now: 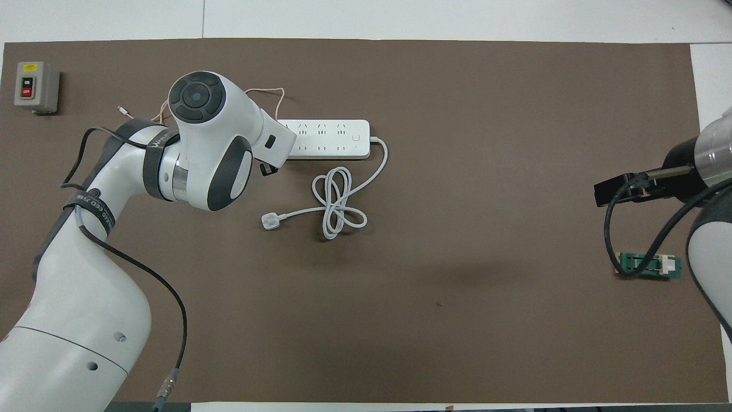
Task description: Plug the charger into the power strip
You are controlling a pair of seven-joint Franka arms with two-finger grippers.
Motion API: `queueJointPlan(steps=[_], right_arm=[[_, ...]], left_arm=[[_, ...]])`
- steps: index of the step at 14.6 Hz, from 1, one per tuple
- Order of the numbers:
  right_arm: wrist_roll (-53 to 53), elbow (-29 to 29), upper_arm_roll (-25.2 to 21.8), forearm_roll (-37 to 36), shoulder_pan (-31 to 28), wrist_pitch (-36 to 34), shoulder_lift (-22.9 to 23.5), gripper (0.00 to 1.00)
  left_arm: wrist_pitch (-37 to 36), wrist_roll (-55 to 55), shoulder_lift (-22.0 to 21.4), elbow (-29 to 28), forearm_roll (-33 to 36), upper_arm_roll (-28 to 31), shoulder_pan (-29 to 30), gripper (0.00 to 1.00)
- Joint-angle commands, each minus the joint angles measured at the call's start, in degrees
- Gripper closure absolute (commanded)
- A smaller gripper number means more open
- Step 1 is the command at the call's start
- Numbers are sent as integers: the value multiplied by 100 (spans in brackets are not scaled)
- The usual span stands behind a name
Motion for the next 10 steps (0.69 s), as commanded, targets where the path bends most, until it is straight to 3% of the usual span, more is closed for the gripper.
queueJointPlan(steps=[1,10], right_arm=[[84,-27,46,103,-42,-73,-68,0],[102,-18,46,244,-25,-82,-68,0]], left_arm=[[311,-13,-99,-310,89,-5,10,100],[373,-40,-46,-310,71,-23,-69,100]])
